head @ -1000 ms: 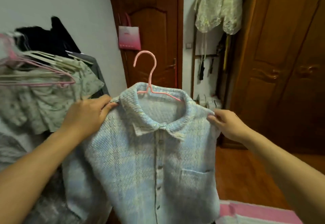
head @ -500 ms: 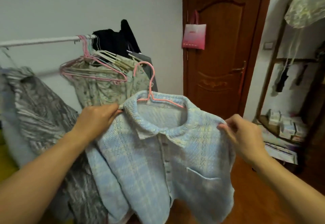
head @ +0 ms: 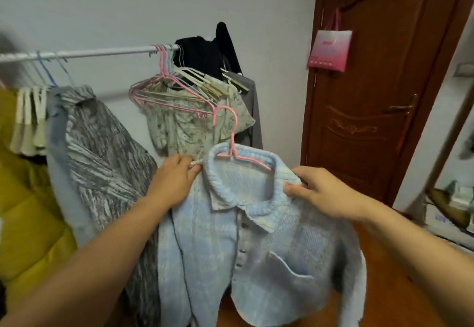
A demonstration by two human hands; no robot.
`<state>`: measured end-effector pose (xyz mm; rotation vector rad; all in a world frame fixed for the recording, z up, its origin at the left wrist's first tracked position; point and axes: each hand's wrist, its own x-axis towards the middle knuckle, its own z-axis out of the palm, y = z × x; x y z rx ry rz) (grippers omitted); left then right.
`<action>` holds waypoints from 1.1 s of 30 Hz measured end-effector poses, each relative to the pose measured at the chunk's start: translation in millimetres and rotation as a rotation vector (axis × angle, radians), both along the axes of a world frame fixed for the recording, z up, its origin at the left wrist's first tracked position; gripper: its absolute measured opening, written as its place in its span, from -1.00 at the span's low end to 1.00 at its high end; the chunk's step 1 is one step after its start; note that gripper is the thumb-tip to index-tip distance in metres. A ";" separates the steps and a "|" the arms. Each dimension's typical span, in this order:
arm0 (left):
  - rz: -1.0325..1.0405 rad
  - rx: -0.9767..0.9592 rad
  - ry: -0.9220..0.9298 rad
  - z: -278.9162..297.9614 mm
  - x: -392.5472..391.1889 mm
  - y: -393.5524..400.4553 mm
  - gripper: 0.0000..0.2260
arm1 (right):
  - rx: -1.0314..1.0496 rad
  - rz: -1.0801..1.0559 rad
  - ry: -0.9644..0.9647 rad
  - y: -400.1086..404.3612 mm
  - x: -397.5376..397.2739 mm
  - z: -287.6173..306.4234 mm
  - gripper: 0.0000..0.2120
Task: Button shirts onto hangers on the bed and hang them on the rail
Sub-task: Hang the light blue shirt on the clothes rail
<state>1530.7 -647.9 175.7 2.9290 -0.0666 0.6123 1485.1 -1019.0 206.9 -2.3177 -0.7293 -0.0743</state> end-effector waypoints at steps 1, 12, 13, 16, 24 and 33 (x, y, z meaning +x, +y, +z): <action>0.076 0.133 0.100 -5.4 4.1 9.8 -0.58 | -0.030 -0.044 -0.061 7.8 5.0 -5.2 -0.89; 0.481 0.181 -0.381 65.4 -55.2 137.7 -0.66 | -0.118 -0.134 -0.129 118.3 50.1 10.6 -0.77; 0.495 0.096 -0.368 73.3 -55.9 145.1 -0.65 | -0.112 -0.138 -0.152 135.1 59.7 27.7 -0.74; 0.463 -0.218 -0.255 103.4 -52.1 160.8 -0.67 | -0.044 -0.146 -0.239 186.0 85.3 81.8 -0.68; 0.436 -0.409 0.081 140.8 -18.2 172.3 -0.66 | 0.116 -0.200 -0.294 337.4 155.4 167.9 -0.75; 0.304 -0.793 0.178 140.2 -2.2 189.8 -0.72 | -0.004 -0.018 -0.101 439.8 180.6 85.7 -0.75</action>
